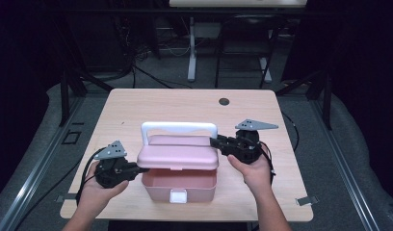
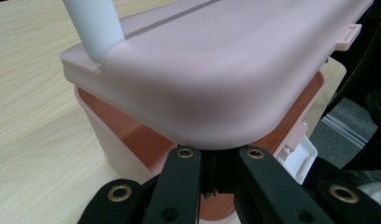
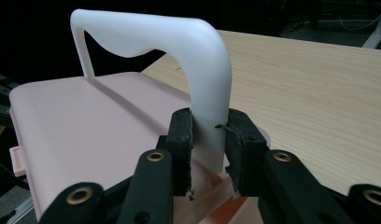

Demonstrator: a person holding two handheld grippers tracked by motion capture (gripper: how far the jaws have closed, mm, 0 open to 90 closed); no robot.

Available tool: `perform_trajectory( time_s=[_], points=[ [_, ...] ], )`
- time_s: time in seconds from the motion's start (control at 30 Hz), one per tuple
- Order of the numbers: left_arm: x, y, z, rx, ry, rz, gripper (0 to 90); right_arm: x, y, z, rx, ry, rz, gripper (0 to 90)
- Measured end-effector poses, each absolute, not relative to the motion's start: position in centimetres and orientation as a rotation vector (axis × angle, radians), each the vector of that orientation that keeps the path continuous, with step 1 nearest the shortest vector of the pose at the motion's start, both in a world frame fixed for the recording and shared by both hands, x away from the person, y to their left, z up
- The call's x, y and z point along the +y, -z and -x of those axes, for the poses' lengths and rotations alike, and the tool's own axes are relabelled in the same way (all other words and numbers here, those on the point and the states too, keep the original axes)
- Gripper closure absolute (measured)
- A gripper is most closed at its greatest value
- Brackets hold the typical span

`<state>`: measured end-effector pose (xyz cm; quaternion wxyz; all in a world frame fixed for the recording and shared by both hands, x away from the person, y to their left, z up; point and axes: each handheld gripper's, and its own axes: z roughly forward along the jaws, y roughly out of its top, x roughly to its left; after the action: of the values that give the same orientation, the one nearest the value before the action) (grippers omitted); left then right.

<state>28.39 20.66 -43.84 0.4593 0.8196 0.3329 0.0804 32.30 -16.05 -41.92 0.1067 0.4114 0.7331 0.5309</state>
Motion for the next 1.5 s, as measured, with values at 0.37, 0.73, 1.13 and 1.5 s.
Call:
perform_trajectory(
  time_s=[0.37, 0.73, 1.13, 1.5],
  points=[
    [20.6, 43.3, -28.6, 0.814, -0.215, -2.008, 89.4, -16.8, 41.4, -31.7, 2.092, -1.448, -1.212, 71.1],
    [20.6, 42.6, -29.0, 0.821, -0.215, -1.992, 89.5, -17.4, 42.3, -30.1, 2.147, -1.387, -1.200, 79.7],
    [20.2, 41.0, -29.9, 0.827, -0.280, -1.999, 89.5, -16.8, 44.2, -29.6, 2.230, -1.371, -1.202, 78.0],
    [20.1, 39.8, -30.9, 0.822, -0.290, -2.005, 89.5, -15.1, 45.4, -28.5, 2.311, -1.333, -1.120, 83.5]
  ],
)
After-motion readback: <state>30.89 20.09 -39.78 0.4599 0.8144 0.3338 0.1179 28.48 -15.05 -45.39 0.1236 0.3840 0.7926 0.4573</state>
